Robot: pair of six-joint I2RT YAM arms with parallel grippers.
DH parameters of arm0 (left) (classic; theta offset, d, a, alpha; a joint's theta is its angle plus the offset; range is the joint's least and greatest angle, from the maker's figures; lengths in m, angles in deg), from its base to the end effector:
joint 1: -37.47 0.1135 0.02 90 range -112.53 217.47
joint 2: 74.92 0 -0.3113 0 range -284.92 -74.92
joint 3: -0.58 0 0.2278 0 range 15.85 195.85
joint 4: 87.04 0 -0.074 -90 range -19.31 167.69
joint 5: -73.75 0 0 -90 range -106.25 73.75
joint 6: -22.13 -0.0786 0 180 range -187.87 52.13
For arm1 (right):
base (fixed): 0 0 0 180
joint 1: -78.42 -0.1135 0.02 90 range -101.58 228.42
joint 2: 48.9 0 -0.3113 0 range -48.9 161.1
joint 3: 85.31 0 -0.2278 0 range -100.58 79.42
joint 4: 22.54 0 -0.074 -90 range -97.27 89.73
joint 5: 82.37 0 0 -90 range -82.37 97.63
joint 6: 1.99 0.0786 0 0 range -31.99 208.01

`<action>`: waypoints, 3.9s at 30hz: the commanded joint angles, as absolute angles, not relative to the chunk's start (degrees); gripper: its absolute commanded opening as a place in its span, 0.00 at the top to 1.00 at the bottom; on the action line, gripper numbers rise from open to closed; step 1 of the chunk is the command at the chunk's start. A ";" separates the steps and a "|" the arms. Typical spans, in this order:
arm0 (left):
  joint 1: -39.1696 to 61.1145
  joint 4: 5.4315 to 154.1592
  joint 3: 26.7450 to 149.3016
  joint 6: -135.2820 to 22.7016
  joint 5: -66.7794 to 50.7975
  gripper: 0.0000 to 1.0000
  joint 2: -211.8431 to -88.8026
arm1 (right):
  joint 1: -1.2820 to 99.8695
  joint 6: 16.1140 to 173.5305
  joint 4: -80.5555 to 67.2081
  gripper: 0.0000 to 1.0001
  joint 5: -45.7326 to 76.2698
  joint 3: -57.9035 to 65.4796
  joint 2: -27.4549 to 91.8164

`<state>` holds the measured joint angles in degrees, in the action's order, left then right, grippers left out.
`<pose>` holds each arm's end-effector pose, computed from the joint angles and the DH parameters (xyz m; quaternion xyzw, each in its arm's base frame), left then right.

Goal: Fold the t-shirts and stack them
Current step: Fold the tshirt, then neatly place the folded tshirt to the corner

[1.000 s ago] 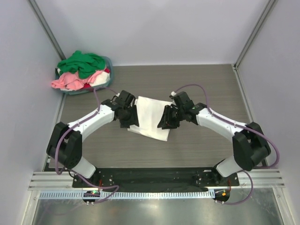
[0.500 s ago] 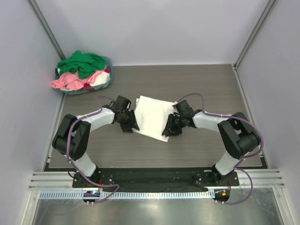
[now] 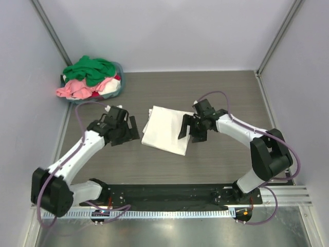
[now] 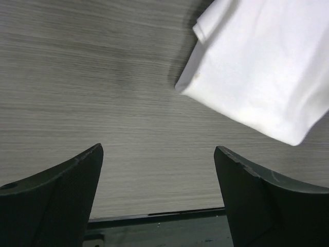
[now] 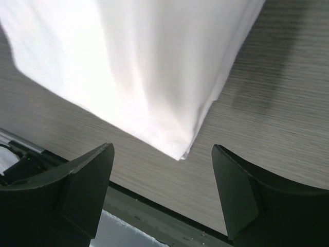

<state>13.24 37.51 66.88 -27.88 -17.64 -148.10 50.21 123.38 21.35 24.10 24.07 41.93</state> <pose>0.2077 -0.0914 0.2491 -0.1360 0.9614 -0.1171 0.2088 0.2569 0.1631 0.2117 0.0282 0.9646 0.2355 0.1150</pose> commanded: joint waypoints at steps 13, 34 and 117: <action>13.22 27.33 65.95 -29.28 -28.56 0.00 -112.46 | 53.98 119.38 32.72 0.09 18.88 7.18 37.67; 14.53 23.99 67.27 -28.14 -34.89 0.00 -106.83 | 64.62 118.24 26.31 0.09 15.71 6.91 50.93; 23.85 24.87 66.57 -28.85 -30.23 0.00 -113.41 | 87.56 82.38 -9.91 0.86 -34.29 -61.73 106.67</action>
<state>23.36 23.43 66.51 -29.06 -30.58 -113.37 87.13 80.85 -3.91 -29.78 -59.01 108.33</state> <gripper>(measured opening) 0.996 0.093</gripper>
